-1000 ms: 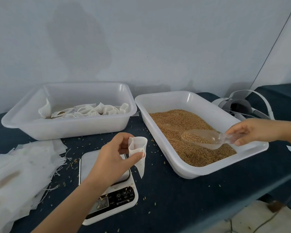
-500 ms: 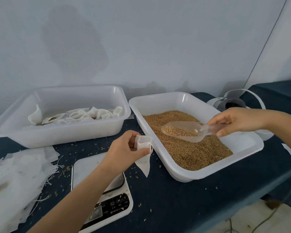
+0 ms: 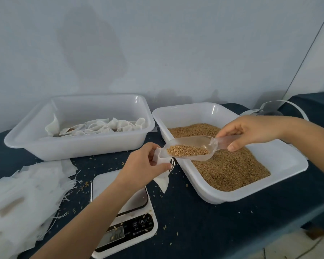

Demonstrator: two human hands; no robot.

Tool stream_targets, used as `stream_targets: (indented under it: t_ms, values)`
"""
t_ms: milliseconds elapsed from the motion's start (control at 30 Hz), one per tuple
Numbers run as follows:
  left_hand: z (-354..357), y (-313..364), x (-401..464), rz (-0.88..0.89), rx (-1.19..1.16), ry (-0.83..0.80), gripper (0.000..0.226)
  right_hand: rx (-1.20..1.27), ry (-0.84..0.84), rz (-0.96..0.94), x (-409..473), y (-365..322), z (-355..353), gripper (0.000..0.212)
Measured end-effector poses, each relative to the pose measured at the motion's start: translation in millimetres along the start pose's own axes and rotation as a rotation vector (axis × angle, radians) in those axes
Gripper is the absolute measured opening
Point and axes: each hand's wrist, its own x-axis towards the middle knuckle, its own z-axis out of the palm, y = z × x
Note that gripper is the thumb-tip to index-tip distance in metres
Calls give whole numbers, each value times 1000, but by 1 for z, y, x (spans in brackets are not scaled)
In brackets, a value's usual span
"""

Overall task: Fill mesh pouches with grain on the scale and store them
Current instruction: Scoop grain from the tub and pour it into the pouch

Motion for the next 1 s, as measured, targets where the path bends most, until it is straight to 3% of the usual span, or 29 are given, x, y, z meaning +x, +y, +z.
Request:
stream_targets:
  t_ms: [600, 1000]
  values:
    - [-17, -4, -8, 63, 82, 20, 35, -106, -30, -12, 20, -30, -2, 36]
    - [-55, -19, -28, 32, 96, 130, 44, -191, -26, -68, 52, -73, 3, 35]
